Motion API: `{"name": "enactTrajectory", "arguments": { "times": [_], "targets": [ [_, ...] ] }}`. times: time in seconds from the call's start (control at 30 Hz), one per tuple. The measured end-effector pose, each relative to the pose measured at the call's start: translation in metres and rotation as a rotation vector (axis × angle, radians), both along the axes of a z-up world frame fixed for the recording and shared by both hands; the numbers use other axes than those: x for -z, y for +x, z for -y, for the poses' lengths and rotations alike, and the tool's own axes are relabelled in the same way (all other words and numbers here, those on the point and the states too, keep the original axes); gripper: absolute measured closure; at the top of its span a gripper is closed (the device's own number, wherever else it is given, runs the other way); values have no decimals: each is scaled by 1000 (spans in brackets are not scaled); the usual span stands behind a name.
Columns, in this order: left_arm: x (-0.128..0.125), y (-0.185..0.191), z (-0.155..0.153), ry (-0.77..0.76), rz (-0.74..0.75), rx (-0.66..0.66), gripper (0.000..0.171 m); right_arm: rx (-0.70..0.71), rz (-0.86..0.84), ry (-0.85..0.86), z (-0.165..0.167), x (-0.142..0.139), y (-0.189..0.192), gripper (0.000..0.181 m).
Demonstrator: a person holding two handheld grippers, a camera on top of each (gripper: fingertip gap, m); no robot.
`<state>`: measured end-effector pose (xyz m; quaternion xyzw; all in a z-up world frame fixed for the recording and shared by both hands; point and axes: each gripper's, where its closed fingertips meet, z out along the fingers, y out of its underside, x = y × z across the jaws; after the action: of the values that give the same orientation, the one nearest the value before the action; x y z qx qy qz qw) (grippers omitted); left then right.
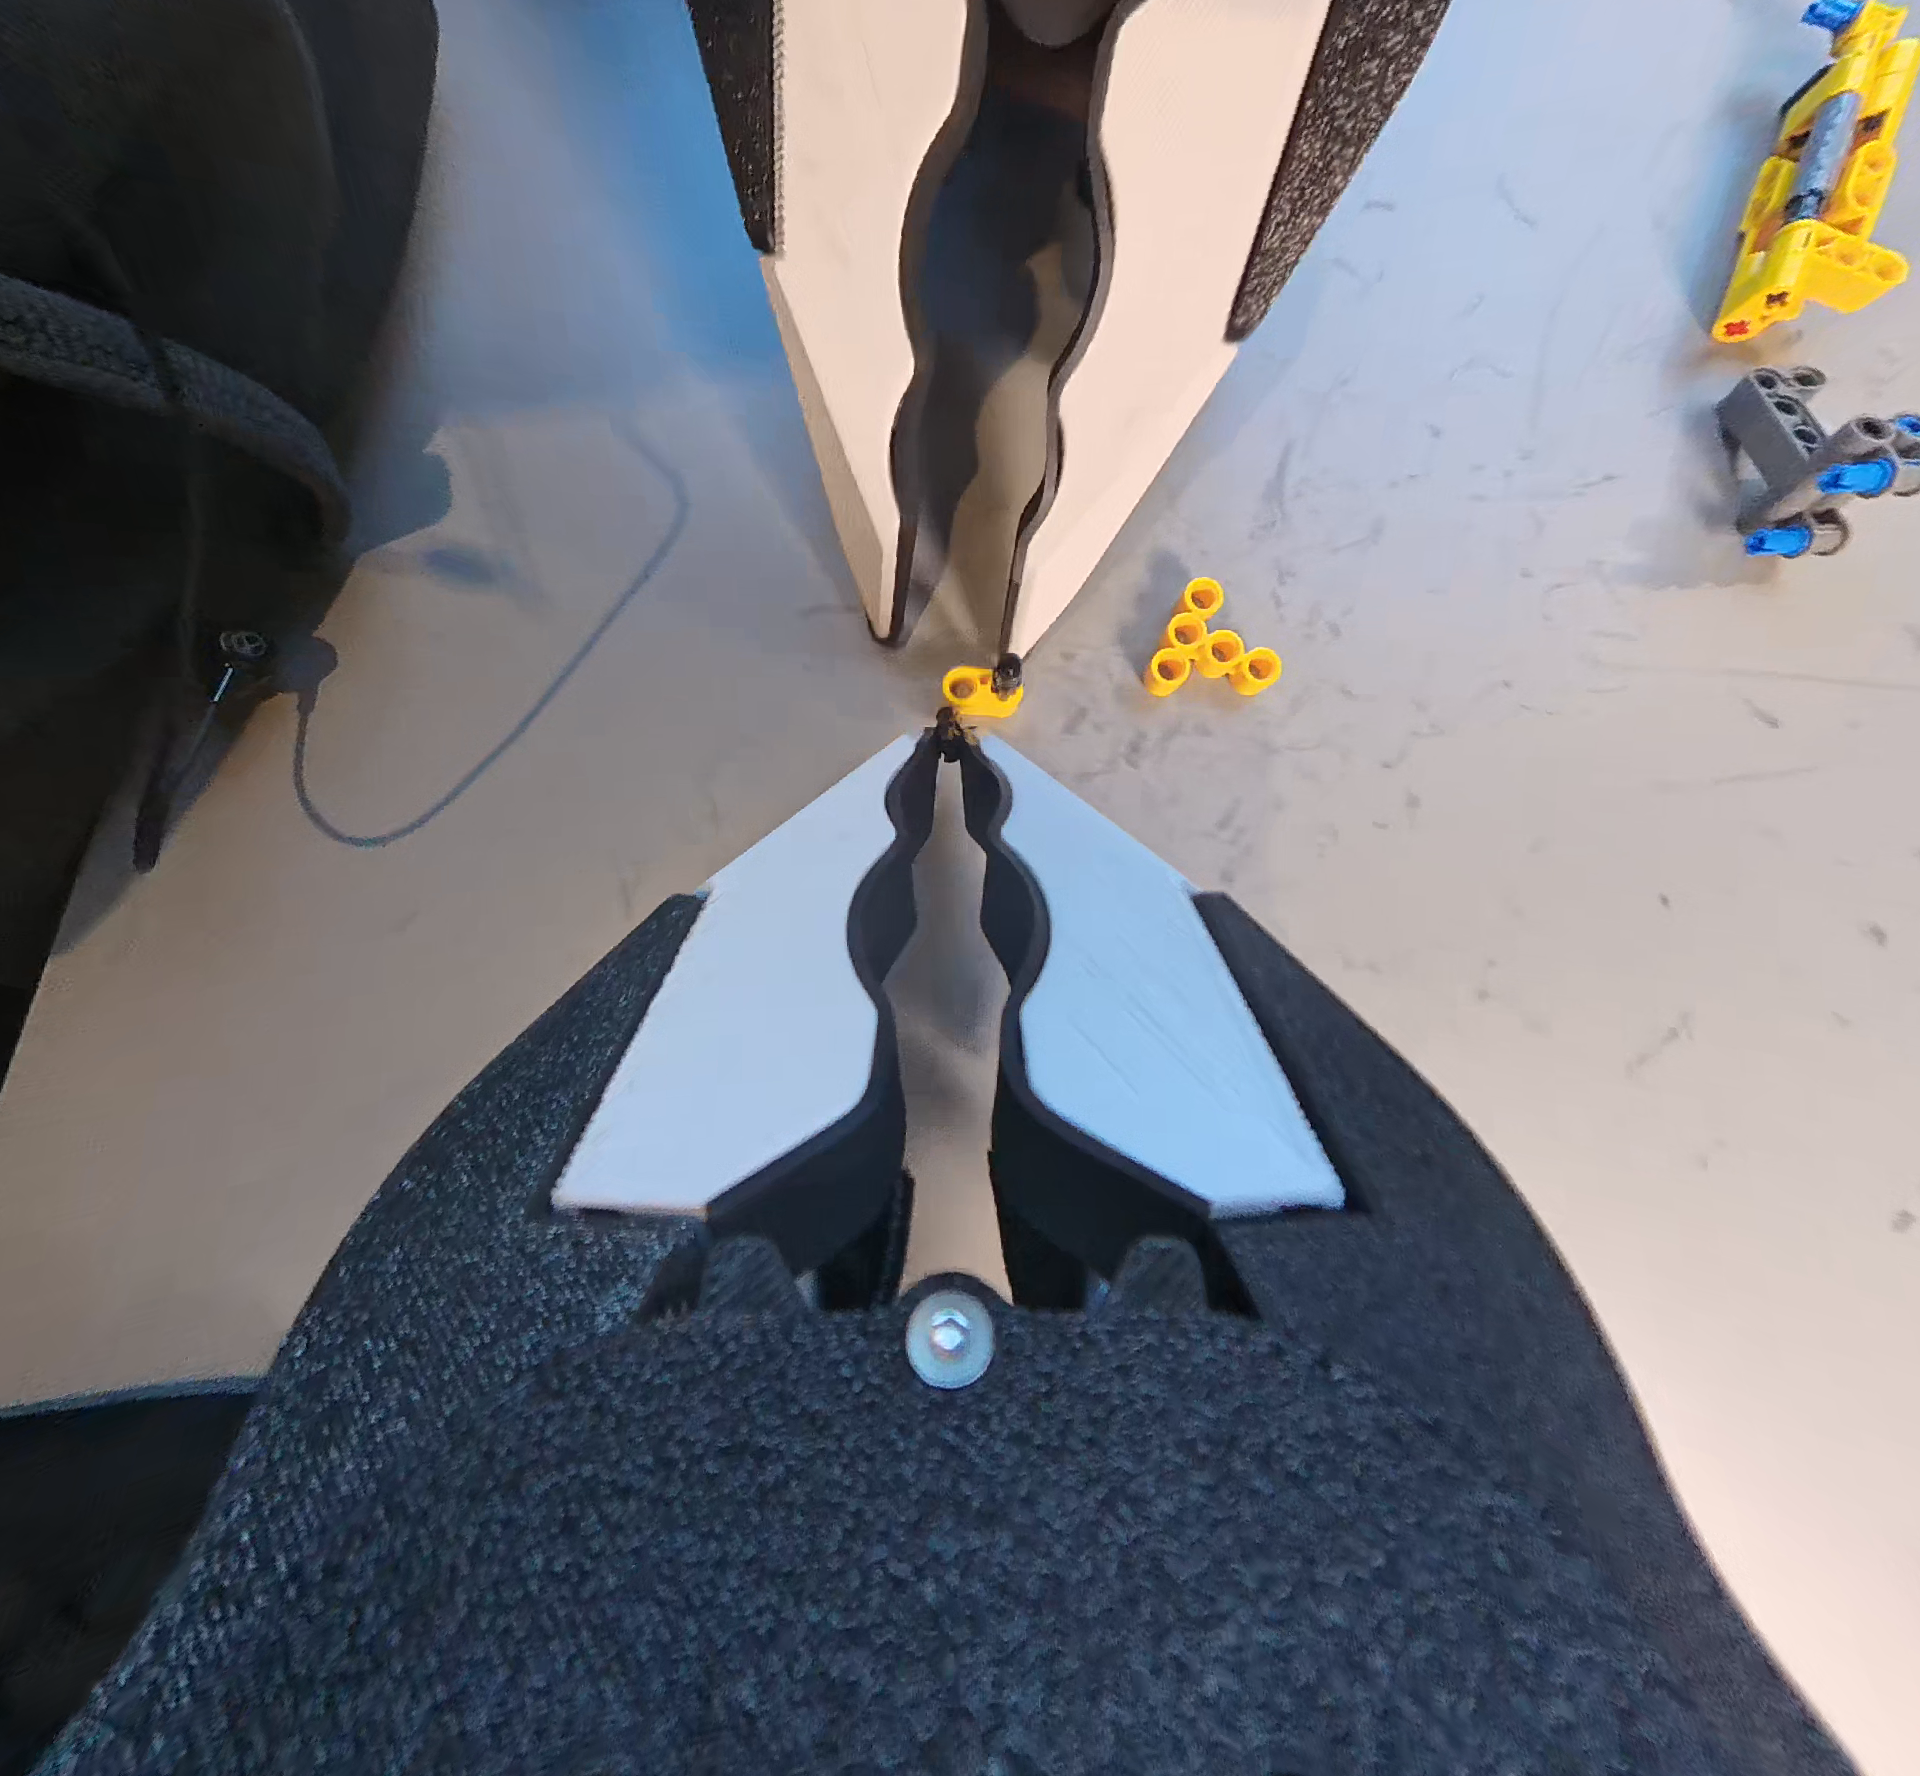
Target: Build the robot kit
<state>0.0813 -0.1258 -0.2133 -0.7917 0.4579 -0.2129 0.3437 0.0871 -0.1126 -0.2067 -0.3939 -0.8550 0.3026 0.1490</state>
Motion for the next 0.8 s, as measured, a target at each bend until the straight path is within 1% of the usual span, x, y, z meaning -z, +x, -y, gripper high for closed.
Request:
{"name": "enactTrajectory", "arguments": {
  "times": [0.17, 0.4, 0.8],
  "targets": [
    [0, -1, -1, 12, -10, -4, 153, 10, -22, 8, -3, -2, -5, 177],
    [-1, -7, -5, 27, -8, -28, 153, 32, -35, -11, -9, -7, -2, 177],
    [1, -1, -11, 47, -30, -18, 155, 6, -60, -48, -2, -10, -3, 177]
  ]
}}
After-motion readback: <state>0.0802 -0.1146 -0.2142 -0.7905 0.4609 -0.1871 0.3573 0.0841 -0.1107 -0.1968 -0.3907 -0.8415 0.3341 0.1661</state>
